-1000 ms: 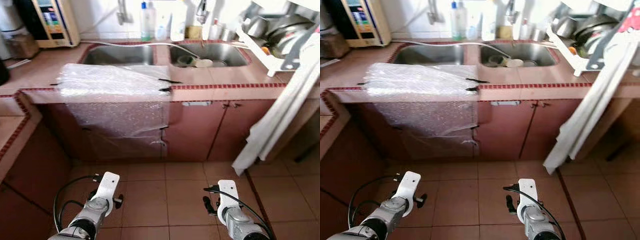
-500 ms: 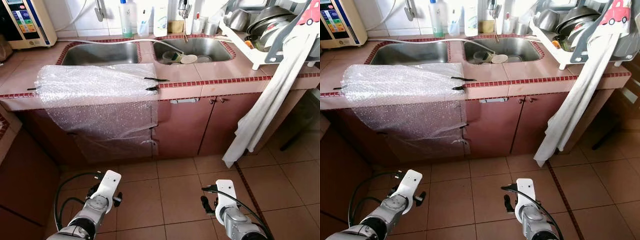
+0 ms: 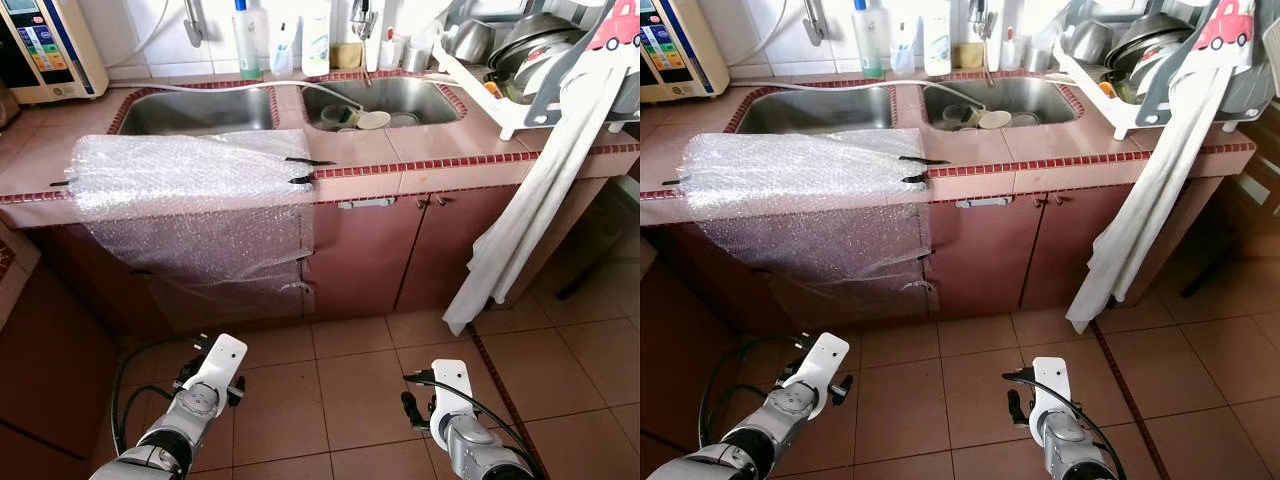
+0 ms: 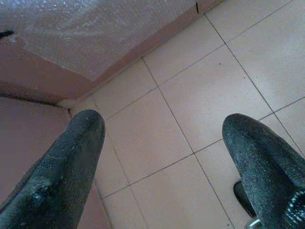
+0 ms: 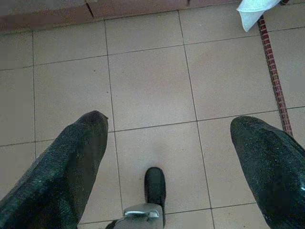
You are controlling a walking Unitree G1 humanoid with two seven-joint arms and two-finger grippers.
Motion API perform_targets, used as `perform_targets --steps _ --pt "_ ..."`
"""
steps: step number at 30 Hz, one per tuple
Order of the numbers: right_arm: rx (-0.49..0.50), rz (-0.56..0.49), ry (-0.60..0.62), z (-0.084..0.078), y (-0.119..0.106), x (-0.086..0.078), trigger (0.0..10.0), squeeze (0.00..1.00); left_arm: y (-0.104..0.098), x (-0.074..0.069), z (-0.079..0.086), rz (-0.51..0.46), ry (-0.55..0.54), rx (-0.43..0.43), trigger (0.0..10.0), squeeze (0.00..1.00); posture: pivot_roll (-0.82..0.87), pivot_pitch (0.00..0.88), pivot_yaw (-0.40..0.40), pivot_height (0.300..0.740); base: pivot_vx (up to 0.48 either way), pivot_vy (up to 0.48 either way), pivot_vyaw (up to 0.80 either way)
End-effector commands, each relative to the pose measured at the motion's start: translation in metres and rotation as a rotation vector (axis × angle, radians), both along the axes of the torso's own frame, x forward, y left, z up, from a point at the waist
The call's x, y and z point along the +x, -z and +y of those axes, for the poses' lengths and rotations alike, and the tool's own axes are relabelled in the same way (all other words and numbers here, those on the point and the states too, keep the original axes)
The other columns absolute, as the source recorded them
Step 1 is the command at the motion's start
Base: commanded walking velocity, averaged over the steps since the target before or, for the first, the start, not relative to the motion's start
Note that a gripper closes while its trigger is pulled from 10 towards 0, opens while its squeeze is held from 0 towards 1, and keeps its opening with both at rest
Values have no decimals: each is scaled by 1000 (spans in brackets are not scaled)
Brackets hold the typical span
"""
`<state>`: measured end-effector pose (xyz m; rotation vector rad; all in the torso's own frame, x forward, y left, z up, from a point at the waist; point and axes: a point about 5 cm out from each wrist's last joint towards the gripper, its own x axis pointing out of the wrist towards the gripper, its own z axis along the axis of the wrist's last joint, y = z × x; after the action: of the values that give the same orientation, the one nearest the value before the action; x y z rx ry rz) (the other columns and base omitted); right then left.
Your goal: Kitchen organization
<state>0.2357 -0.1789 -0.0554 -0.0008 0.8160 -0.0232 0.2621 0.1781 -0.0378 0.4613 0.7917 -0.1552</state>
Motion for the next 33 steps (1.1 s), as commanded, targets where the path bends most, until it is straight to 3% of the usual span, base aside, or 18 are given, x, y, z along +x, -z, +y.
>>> perform_targets --steps 1,7,33 --pt "8 3 14 0 2 -3 10000 0 2 -3 4 25 -49 -21 10000 0 -21 0 60 740 0 0 0" --pt "3 21 9 0 3 -4 10000 0 9 -12 8 69 -164 -105 10000 0 -18 0 53 740 0 0 -391" --pt "5 14 5 2 2 -2 10000 0 10 -15 10 68 -148 -92 10000 0 -18 0 56 740 0 0 -783"
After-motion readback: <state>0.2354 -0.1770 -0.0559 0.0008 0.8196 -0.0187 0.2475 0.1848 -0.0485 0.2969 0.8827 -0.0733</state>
